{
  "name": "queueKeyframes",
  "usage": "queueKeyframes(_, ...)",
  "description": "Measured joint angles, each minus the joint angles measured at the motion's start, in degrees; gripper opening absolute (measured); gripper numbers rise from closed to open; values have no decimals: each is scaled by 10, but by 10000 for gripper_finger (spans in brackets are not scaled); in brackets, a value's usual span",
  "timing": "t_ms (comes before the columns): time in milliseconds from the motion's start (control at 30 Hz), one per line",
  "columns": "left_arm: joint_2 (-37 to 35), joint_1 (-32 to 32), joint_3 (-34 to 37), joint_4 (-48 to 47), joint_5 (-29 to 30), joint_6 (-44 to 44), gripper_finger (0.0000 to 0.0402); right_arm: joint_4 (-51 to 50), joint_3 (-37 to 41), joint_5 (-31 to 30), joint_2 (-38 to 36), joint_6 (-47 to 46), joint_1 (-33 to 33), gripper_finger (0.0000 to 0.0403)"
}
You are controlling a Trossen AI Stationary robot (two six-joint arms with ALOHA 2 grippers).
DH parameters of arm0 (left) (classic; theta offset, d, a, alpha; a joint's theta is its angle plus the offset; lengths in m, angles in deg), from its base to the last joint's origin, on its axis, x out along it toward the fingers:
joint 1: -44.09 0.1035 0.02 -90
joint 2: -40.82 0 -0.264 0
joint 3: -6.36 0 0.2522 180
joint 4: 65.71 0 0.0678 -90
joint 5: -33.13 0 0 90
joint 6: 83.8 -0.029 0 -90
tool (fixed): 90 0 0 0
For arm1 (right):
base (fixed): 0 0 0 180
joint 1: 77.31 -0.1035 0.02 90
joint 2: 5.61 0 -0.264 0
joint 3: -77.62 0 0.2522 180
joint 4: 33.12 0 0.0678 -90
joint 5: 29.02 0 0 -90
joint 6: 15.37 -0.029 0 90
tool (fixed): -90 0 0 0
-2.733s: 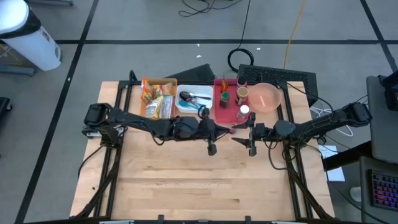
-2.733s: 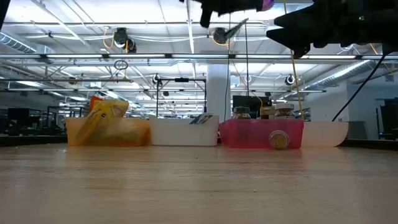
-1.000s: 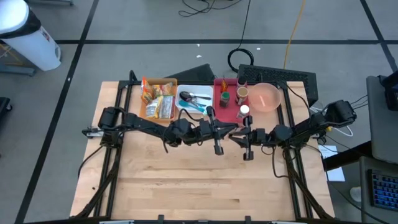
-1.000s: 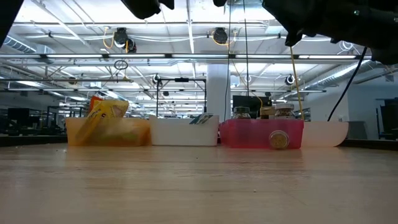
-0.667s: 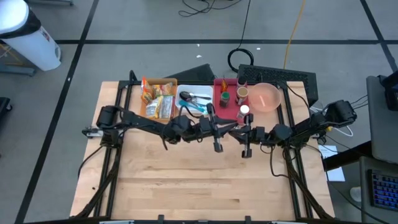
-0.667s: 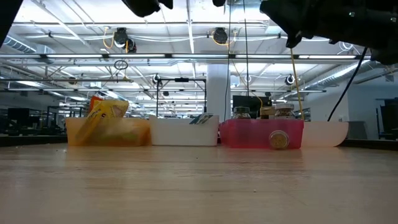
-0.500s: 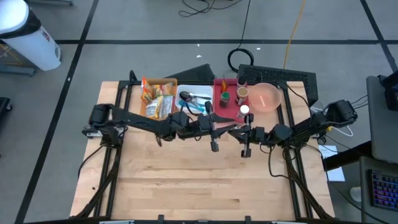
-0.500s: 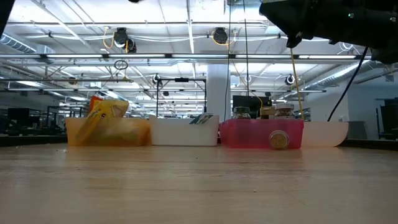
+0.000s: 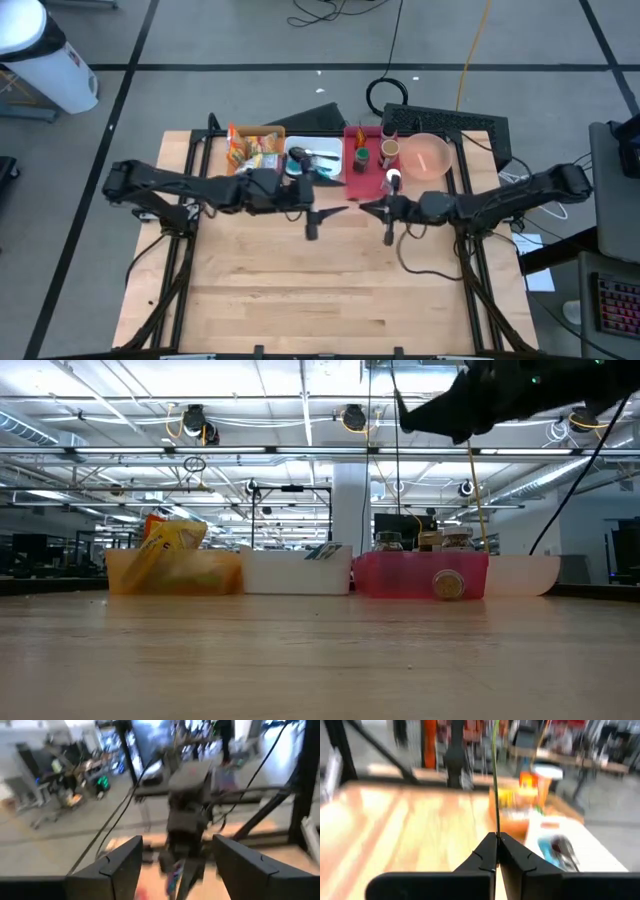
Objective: Pick & Place Food Item
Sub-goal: Put the purple spoon into the white bin
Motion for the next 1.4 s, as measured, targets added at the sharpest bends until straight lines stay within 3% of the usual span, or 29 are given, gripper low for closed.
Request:
queueKeyframes(167,-50,-11,0,-142,54,39,254,-216,-107,1,12,1,19,0)
queueKeyframes(467,-105,-42,0,-293,154,94,240,-413,-236,85,83,-10,108,0)
queueKeyframes(600,-107,-47,0,-322,174,97,240,-440,-263,136,126,-15,143,0)
queueKeyframes(800,-56,-18,0,-328,167,94,241,-414,-281,190,179,-1,149,0)
queueKeyframes(1100,13,29,1,-311,152,95,241,-411,-283,194,195,1,132,0)
queueKeyframes(1400,32,58,0,-336,149,132,241,-409,-283,194,183,4,121,0)
